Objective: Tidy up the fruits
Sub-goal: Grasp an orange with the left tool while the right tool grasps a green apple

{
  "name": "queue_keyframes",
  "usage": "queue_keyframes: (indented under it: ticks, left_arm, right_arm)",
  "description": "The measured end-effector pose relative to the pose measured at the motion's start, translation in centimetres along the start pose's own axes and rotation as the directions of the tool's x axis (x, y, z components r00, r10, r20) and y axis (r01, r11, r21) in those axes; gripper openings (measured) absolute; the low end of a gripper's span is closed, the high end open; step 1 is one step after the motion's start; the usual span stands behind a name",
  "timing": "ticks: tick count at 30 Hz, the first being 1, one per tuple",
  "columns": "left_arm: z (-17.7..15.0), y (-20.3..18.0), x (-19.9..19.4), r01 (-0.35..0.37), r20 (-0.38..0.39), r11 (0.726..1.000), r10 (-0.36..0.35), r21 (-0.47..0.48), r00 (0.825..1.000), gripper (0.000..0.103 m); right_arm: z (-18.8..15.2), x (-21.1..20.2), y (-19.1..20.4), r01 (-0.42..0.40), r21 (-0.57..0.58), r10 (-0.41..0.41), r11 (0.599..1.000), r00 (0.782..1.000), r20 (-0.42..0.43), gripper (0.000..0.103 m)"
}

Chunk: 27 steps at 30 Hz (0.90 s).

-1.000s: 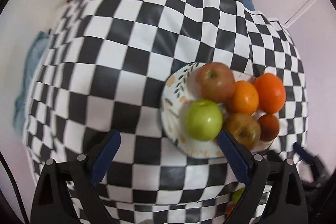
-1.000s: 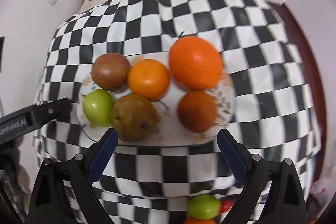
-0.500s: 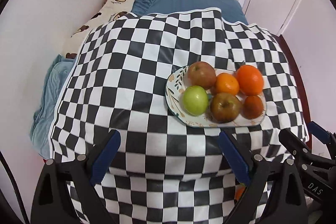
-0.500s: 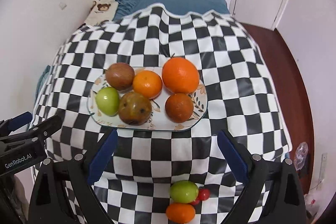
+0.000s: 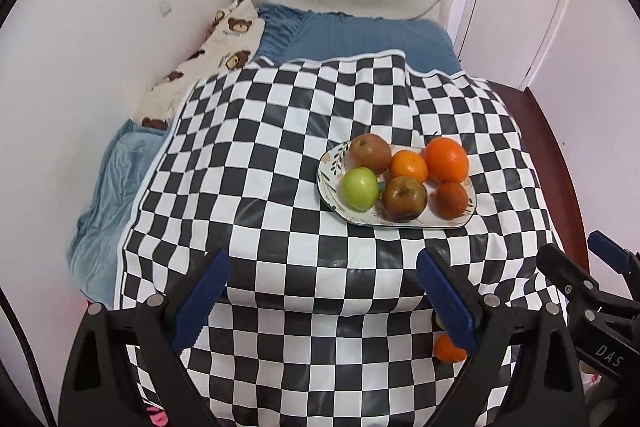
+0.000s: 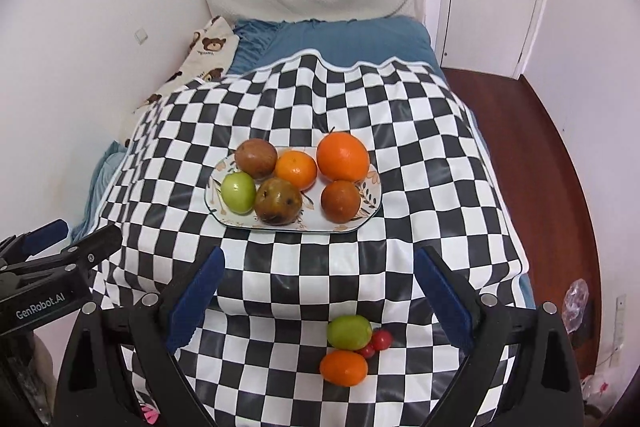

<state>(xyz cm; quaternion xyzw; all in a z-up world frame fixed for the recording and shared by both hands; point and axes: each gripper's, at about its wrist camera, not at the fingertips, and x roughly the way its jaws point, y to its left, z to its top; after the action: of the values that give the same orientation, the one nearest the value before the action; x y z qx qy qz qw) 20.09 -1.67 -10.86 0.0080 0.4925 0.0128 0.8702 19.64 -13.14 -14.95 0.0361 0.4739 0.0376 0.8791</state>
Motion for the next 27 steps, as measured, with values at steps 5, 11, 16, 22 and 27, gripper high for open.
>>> queue_keyframes:
  ticks: [5,11,16,22,27]
  left_arm:
    - [-0.4,-0.4,-1.3,0.006,0.017,1.0,-0.007,0.01,1.0,0.096]
    - [-0.7,-0.7,-2.2,0.013,0.032,1.0,-0.013,0.009,0.999,0.096]
    - [-1.1,-1.4,-0.7,0.046,-0.028,0.999,-0.046,0.01,0.999,0.101]
    - [-3.2,-3.9,3.9,0.033,-0.145,0.996,-0.02,0.086,0.989,0.101]
    - [-5.6,-6.1,8.5,0.039,-0.28,0.988,0.004,0.148,0.96,0.101]
  right_arm:
    - [-0.5,-2.1,0.5,-0.01,-0.011,0.01,1.0,0.999,0.033,0.098]
    - [-1.0,-3.3,0.5,-0.025,0.006,0.025,1.0,0.999,0.047,0.098]
    - [-1.3,-2.8,-0.5,-0.05,0.05,0.049,0.997,0.998,0.026,0.098]
    - [-4.1,2.5,-4.2,-0.104,0.169,0.131,0.98,0.979,-0.156,0.098]
    - [-9.2,9.6,-7.3,-0.132,0.298,0.239,0.945,0.903,-0.356,0.098]
